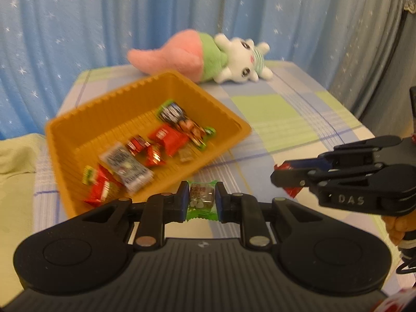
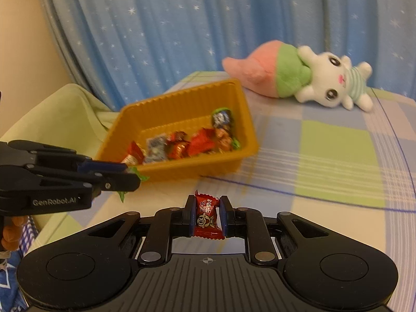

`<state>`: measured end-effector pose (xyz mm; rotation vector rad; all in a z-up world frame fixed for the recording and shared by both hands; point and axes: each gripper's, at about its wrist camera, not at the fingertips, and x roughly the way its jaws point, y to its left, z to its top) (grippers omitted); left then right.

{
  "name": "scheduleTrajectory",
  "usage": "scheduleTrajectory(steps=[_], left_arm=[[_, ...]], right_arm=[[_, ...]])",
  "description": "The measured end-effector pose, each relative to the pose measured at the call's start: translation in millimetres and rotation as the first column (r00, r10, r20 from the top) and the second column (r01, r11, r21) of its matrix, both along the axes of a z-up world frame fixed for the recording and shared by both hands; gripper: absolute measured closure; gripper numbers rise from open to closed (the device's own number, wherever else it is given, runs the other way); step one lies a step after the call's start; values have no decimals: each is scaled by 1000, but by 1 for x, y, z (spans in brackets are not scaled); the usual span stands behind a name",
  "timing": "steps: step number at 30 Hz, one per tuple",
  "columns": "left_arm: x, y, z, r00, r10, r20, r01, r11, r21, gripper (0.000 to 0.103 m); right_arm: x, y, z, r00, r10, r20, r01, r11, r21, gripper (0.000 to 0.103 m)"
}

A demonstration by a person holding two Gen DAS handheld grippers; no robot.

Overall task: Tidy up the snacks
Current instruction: 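Carry both candies over the orange tray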

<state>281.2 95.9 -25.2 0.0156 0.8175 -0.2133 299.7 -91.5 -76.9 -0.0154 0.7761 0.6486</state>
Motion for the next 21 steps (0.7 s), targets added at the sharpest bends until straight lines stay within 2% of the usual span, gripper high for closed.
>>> scheduleTrajectory(steps=[11, 21], left_arm=[[23, 51, 24, 996, 67, 63, -69, 997, 28, 84], [62, 93, 18, 990, 128, 63, -132, 989, 65, 84]], right_arm=[[37, 57, 18, 999, 40, 22, -42, 998, 51, 84], [81, 95, 14, 1000, 8, -21, -6, 996, 91, 84]])
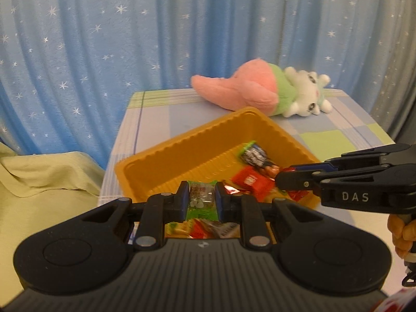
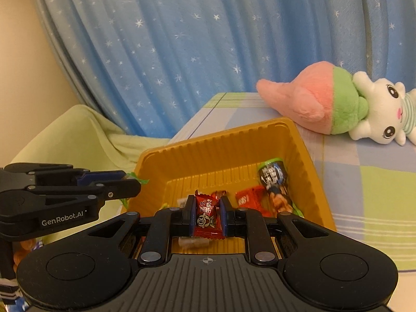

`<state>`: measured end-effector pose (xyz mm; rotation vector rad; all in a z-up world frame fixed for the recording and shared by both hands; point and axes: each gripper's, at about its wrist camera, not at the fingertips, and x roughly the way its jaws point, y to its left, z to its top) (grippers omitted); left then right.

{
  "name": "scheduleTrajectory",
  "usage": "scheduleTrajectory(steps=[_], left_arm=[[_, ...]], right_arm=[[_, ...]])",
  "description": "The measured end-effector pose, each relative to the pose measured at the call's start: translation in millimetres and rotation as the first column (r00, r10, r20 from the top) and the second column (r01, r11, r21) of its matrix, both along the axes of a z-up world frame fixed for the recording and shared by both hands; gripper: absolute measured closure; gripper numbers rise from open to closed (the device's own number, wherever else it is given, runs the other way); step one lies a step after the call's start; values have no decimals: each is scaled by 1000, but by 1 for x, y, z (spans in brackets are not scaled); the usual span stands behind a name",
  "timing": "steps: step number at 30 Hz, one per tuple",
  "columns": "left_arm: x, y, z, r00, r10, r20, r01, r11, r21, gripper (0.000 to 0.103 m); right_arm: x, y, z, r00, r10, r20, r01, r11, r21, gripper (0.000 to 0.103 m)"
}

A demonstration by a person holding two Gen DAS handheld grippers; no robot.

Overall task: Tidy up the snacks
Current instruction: 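Carry both candies over the orange tray, then open both tools to drop the candies into the tray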

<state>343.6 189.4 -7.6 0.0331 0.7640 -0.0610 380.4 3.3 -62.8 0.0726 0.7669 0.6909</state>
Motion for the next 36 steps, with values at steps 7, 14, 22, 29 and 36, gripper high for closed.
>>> scheduleTrajectory(steps=[7, 14, 22, 29, 36], left_arm=[[23, 16, -11, 1000, 9, -18, -8, 1000, 11, 84], [41, 26, -23, 999, 12, -38, -12, 1000, 7, 84], [54, 35, -32, 998, 20, -53, -20, 1000, -9, 84], [63, 36, -36, 998, 19, -59, -20, 1000, -13, 84], [65, 39, -40, 997, 18, -75, -22, 999, -43, 83]], right_arm=[[20, 18, -6, 1000, -21, -12, 21, 1000, -12, 84], [31, 26, -13, 999, -46, -25, 45, 999, -23, 84], [33, 31, -15, 997, -70, -31, 69, 997, -37, 84], [32, 29, -15, 995, -92, -31, 90, 995, -45, 84], [30, 28, -15, 994, -107, -36, 105, 993, -46, 84]])
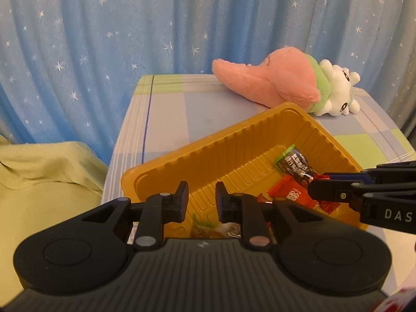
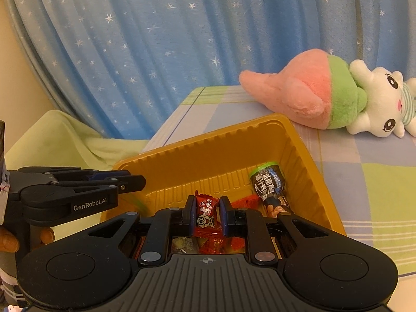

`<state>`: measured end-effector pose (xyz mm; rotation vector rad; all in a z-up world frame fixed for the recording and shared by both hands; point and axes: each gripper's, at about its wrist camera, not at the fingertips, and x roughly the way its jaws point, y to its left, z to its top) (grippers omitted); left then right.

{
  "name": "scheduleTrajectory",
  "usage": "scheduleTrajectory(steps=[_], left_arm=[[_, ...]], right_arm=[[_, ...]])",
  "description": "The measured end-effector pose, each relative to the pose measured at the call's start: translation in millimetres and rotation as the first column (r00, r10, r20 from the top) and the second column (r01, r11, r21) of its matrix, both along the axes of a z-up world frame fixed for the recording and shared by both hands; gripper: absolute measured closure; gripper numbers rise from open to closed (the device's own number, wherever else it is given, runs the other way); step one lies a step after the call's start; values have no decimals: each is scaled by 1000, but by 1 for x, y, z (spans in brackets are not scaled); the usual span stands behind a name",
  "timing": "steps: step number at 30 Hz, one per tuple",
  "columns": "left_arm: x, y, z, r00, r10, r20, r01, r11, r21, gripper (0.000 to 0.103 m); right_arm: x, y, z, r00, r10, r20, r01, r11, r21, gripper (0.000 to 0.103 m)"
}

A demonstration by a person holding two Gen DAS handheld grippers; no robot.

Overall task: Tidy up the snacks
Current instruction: 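Open both tools to drop the candies into the tray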

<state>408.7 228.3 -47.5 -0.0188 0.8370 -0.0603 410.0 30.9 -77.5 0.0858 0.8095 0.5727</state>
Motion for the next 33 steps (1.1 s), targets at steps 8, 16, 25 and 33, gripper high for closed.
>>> scheduleTrajectory(steps=[8, 16, 25, 33], left_arm=[[-15, 2, 2, 1000, -8, -8, 7, 999, -33, 75], [-20, 6, 5, 1000, 1, -20, -2, 999, -47, 69], [-20, 11, 11, 1000, 11, -4, -12, 998, -56, 68], [-31, 8, 16, 1000, 2, 6, -1, 999, -48, 58]], right_arm=[[-1, 0, -2, 1000, -5, -16, 6, 1000, 3, 84], [3, 8, -3, 1000, -18, -19, 18, 1000, 8, 84], [13, 20, 14, 995, -64, 81, 62, 998, 32, 82], [7, 6, 18, 987, -147, 63, 143, 987, 69, 38]])
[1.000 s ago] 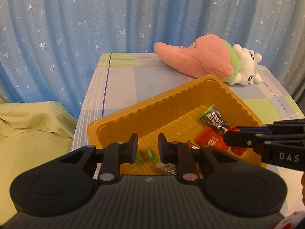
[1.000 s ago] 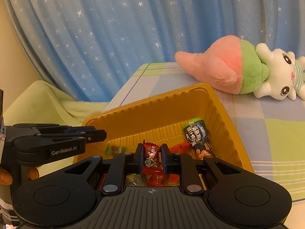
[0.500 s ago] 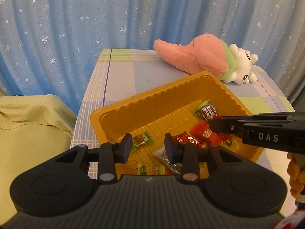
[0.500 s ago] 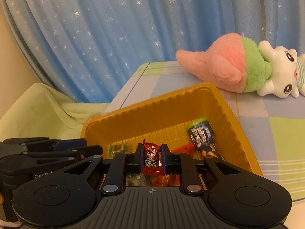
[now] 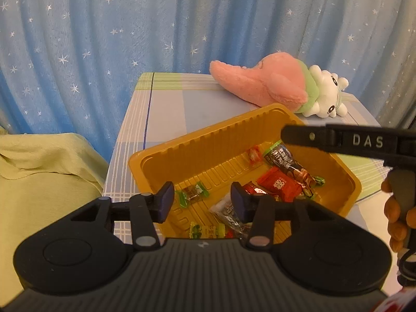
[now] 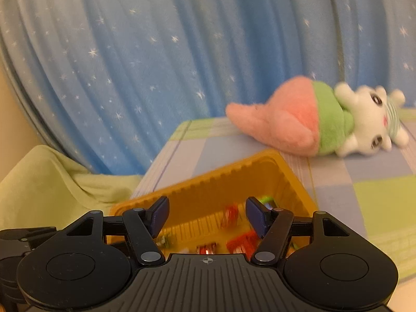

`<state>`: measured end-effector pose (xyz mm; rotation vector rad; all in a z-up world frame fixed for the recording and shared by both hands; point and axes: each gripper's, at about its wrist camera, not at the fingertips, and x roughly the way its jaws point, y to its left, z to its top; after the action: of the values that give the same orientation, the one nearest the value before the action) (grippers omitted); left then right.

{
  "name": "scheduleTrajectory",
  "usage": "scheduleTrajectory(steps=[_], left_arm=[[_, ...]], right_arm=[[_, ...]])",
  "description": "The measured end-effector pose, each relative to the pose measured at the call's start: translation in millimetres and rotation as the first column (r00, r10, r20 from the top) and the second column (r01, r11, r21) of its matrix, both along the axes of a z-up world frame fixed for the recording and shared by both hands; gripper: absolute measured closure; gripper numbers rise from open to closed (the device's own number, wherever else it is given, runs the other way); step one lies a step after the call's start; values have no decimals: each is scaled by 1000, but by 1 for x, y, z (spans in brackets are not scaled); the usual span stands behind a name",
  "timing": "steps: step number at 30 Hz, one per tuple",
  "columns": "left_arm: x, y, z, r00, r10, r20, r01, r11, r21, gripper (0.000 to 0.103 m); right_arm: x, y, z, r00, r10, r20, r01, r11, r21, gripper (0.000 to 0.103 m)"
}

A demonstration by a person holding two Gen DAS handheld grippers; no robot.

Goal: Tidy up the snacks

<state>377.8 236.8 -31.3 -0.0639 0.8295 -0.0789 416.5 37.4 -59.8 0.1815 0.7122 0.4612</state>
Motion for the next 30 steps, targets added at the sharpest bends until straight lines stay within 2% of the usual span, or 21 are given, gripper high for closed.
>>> scheduleTrajectory(steps=[7, 12, 15, 19, 23, 30], left_arm=[[-24, -8, 14, 1000, 5, 15, -5, 1000, -8, 51], [-56, -17, 26, 999, 22, 29, -22, 1000, -3, 41], [-77, -28, 34, 999, 28, 38, -29, 999, 13, 35], [-109, -48, 44, 999, 22, 38, -22, 1000, 16, 33], [-143, -71, 52, 999, 11, 35, -12, 1000, 19, 27], [-199, -108, 60, 1000, 9, 11, -9, 1000, 27, 25]], right_arm=[[-24, -24, 0, 997, -41, -58, 43, 998, 37, 37], [-54, -43, 5, 995, -68, -71, 72, 996, 50, 27], [-76, -55, 9, 995, -71, -71, 75, 996, 47, 22], [-110, -70, 15, 995, -66, -72, 68, 997, 29, 18], [-148, -89, 20, 996, -59, -59, 59, 998, 8, 16], [-207, -123, 24, 996, -43, -72, 41, 999, -21, 15]])
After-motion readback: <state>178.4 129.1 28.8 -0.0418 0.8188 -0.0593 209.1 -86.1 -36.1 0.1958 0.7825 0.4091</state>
